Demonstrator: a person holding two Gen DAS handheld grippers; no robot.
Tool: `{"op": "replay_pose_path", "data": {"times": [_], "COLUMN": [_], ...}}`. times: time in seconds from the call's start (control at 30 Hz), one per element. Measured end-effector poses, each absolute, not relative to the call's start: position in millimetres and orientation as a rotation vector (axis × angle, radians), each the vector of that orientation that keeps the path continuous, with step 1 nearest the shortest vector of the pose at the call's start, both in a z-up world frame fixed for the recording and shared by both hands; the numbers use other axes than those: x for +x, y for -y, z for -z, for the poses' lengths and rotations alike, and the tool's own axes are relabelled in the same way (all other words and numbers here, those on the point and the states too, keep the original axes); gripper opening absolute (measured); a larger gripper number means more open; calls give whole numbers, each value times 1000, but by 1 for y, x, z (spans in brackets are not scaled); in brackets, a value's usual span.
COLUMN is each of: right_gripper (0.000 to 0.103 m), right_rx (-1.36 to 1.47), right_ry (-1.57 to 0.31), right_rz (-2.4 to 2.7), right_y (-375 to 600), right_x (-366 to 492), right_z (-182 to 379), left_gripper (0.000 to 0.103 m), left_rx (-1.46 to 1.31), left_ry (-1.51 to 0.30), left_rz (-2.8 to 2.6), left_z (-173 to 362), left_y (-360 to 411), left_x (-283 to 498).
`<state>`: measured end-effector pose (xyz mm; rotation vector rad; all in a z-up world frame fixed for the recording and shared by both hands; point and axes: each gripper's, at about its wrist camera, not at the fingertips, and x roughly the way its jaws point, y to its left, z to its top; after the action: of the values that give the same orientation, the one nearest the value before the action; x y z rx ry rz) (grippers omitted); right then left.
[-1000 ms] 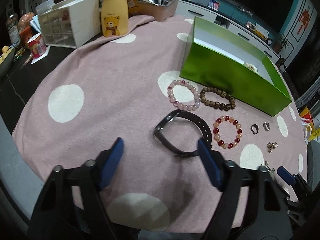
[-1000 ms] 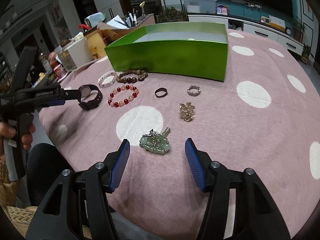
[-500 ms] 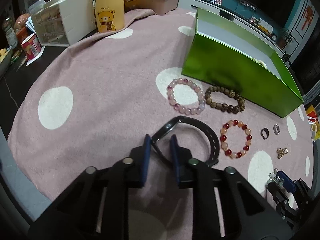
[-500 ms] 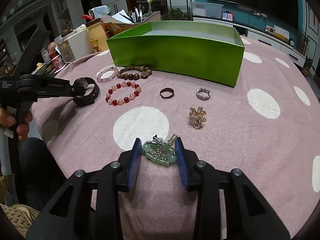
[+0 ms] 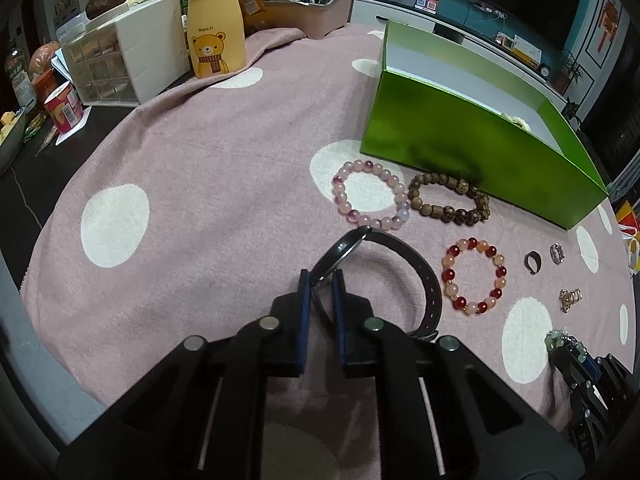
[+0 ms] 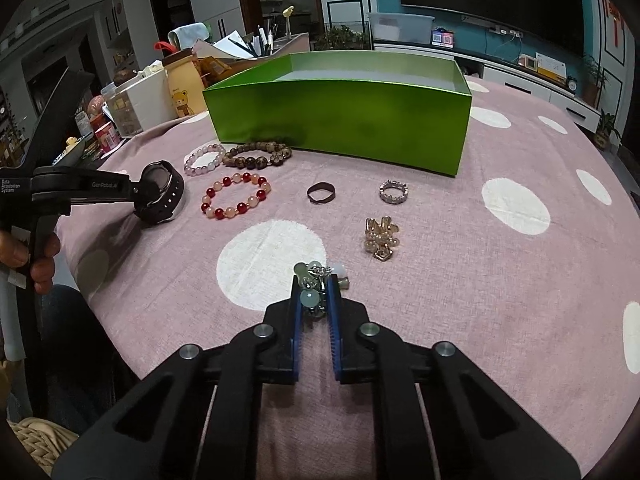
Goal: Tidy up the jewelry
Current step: 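Carry the black watch and jade pendant into the green box and release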
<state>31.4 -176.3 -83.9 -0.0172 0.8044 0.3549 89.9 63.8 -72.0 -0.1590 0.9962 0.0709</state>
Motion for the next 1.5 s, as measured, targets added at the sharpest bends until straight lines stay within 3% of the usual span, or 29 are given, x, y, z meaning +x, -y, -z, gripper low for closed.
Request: {"op": "replay_pose_path", "data": {"times": [1.5], "right_gripper": [9], "right_rx": [80], "right_ry": [-575], "right_rz": [-318], "right_y": [192], "right_x": [40], "right_z": [1], "left_gripper": [10], "left_rx": [-135], "left_ry": [-797], "left_rz": [27], "left_z": [-13], "left_y": [-45], "left_x": [86]}}
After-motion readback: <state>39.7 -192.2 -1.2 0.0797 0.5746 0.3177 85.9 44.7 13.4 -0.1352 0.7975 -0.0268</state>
